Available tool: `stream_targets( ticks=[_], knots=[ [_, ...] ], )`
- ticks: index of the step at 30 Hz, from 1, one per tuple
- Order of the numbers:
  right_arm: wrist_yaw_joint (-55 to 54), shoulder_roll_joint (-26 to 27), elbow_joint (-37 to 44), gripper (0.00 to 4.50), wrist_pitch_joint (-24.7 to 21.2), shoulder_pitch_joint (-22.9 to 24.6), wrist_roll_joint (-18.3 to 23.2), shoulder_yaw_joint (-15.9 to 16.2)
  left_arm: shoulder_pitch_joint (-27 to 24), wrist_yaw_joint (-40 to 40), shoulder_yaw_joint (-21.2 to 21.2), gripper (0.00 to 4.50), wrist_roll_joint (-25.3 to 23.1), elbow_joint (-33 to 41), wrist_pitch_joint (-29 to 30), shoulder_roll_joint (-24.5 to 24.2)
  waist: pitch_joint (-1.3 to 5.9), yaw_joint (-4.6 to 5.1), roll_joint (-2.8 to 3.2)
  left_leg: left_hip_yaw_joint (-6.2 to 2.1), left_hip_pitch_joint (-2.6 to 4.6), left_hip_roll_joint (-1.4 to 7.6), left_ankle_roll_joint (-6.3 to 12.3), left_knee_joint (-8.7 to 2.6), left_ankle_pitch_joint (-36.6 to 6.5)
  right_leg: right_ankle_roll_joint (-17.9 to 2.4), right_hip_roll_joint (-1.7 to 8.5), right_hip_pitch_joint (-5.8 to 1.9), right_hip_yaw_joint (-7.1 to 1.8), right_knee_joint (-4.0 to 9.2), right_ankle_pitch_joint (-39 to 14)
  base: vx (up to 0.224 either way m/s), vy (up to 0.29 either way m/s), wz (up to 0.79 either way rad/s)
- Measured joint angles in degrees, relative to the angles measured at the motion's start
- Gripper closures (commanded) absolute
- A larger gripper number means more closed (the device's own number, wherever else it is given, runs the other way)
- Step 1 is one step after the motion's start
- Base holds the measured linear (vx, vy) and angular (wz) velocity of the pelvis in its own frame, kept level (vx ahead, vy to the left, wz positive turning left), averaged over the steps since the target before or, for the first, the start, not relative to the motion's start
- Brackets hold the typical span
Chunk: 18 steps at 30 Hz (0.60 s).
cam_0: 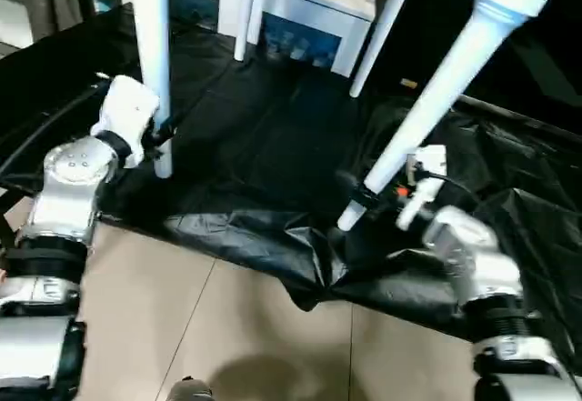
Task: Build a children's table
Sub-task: Flip table
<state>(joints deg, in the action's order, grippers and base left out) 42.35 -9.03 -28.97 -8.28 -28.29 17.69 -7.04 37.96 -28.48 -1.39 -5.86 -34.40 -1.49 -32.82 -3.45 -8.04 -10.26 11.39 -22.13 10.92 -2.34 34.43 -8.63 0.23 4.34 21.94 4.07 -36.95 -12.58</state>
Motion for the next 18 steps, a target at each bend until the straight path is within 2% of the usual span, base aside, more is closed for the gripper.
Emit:
stream_targets(
  ticks=[2,4,7,11,12,14,16,18],
  knots=[
    [-1.3,0.1,3.0,0.0,-0.6,0.8,0.1,0.0,-2.2,-0.1,-0.1,1.7,-0.3,2.8,1.0,-0.7,0.05,0.02,0.01,0.0,-0.06,-0.02,0.0,-0.04,0.0,0.0,0.02,-0.05,-0.01,0.0,0.0,0.0,0.0,0.0],
    [-2.4,0.1,7.6,0.0,-2.0,3.1,0.8,-0.1,-6.6,-0.4,-1.3,1.48,0.6,6.4,3.2,-0.9,0.07,0.0,-0.02,0.02,-0.11,-0.02,-0.01,-0.13,0.0,-0.1,0.02,0.01,-0.03,-0.03,0.1,0.0,0.0,0.0],
    [-4.4,0.0,14.8,0.0,-4.7,8.5,2.4,-1.2,-14.0,-0.2,-4.6,1.23,3.9,12.5,5.6,-0.8,0.09,-0.14,-0.08,0.01,-0.22,0.03,-0.02,-0.27,0.0,-0.4,-0.06,0.15,0.0,0.0,0.1,0.0,0.0,0.0],
    [-6.8,0.6,20.5,0.0,-6.0,12.5,3.3,-2.2,-17.0,0.2,-10.1,1.23,9.6,19.9,5.6,1.0,0.02,-0.16,0.02,0.03,-0.19,0.01,-0.03,-0.36,0.0,-0.4,-0.06,0.2,-0.02,0.01,0.1,0.0,0.0,0.0],
    [-7.8,1.3,22.6,0.0,-6.0,13.8,3.5,-2.3,-18.5,0.7,-12.0,1.23,11.7,22.9,5.7,2.4,-0.11,-0.05,0.26,0.04,-0.05,-0.02,-0.03,-0.36,0.0,-0.4,-0.05,0.11,-0.08,0.01,0.1,0.0,0.0,0.0],
    [-9.3,2.0,24.7,0.0,-6.1,15.6,3.8,-2.5,-21.0,1.4,-13.8,1.23,14.1,25.8,6.2,4.1,-0.17,0.01,0.37,0.03,0.09,-0.03,-0.06,-0.39,0.0,-0.1,-0.05,0.05,-0.09,0.06,-0.1,0.0,0.0,0.0],
    [-11.6,2.6,30.0,0.0,-6.6,20.1,3.8,-2.5,-27.6,2.1,-16.1,1.23,18.1,32.8,7.9,6.8,-0.27,0.03,0.54,0.0,0.12,-0.02,-0.15,-0.46,-0.1,-0.1,-0.05,0.04,-0.08,0.28,-0.1,0.0,0.0,0.0],
    [-13.1,2.5,33.8,0.0,-7.8,24.1,3.4,-2.3,-33.8,3.5,-16.3,1.23,20.1,38.4,11.3,9.1,-0.3,0.03,0.58,-0.03,0.1,-0.01,-0.16,-0.47,-0.1,-0.1,-0.07,0.04,-0.07,0.36,-0.1,0.0,0.0,0.0]
  ],
)
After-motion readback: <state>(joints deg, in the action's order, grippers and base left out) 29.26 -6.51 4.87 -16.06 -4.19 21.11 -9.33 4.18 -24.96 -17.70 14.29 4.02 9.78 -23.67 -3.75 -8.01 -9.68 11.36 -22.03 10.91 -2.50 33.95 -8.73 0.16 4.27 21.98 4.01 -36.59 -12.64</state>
